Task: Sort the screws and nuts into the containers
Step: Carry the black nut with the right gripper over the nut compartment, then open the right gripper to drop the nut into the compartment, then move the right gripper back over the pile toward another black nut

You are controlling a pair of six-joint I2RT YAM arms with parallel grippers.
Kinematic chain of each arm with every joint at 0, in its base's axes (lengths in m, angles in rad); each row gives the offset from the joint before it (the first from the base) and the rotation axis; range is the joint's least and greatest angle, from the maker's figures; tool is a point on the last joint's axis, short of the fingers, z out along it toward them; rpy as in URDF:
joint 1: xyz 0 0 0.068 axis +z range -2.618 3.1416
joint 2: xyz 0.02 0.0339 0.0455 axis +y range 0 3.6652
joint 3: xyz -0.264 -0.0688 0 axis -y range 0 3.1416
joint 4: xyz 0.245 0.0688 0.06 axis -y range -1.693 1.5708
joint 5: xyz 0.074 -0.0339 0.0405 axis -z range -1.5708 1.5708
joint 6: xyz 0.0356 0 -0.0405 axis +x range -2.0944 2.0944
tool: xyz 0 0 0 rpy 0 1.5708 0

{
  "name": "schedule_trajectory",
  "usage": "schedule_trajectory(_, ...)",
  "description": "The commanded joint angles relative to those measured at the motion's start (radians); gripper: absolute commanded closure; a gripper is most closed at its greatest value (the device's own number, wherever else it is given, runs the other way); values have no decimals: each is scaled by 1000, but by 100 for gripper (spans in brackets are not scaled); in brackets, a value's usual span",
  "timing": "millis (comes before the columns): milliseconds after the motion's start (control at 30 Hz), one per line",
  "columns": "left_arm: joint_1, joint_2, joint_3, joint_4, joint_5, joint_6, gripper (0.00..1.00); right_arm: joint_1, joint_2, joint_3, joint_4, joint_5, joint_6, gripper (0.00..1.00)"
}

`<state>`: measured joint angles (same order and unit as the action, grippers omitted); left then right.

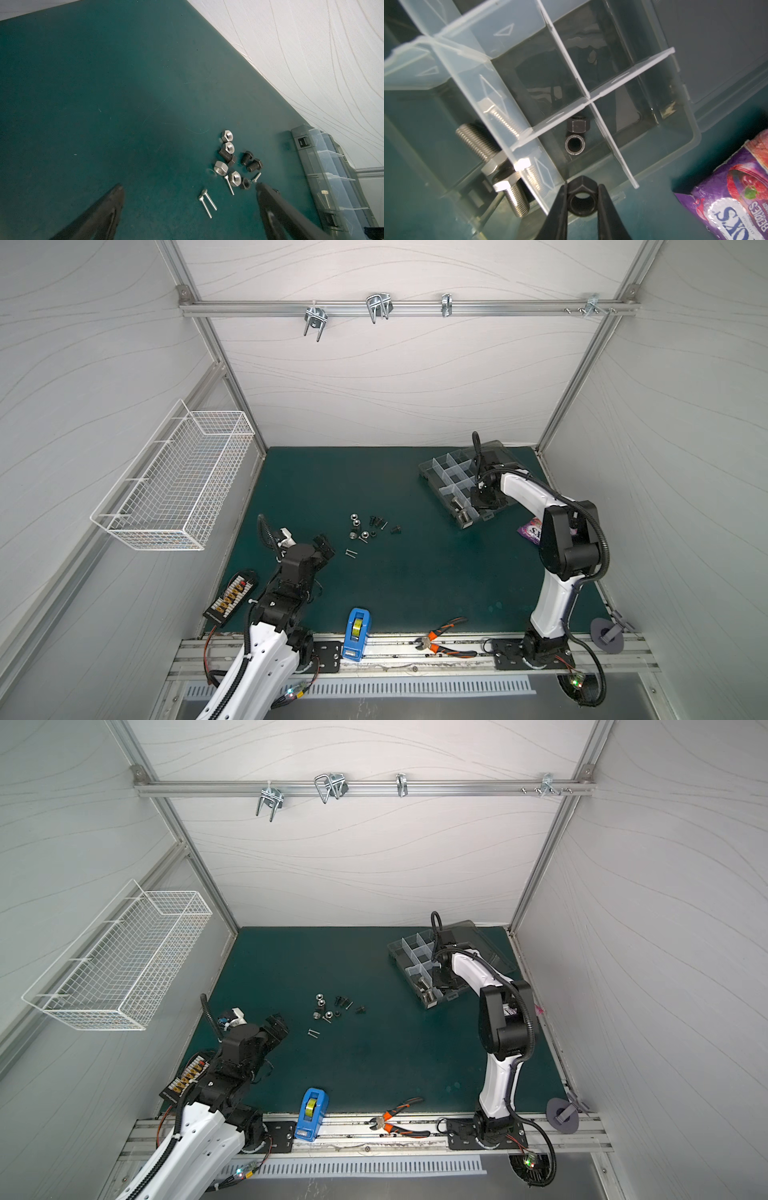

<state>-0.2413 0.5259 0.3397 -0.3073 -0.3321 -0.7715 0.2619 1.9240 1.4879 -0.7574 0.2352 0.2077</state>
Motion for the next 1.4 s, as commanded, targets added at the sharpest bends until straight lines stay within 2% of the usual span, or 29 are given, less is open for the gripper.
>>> schedule_trajectory(0,-1,5,28,34,1,-7,0,-13,34,39,0,6,-22,95)
schedule_trajectory(233,-1,17,32,43,5,-5,0,-21,71,49,0,19,-28,88)
schedule_trajectory(600,-1,14,28,44,9,-6,0,-24,87,44,9,23,-33,84)
schedule_trajectory(800,-1,11,29,42,8,-1,0,-26,90,42,6,20,-31,66)
schedule_trajectory(900,-1,13,30,41,8,0,0,-26,83,38,7,18,-30,61)
schedule_trajectory(1367,-1,31,27,53,18,-6,0,-20,-75,-7,-5,-13,-11,58)
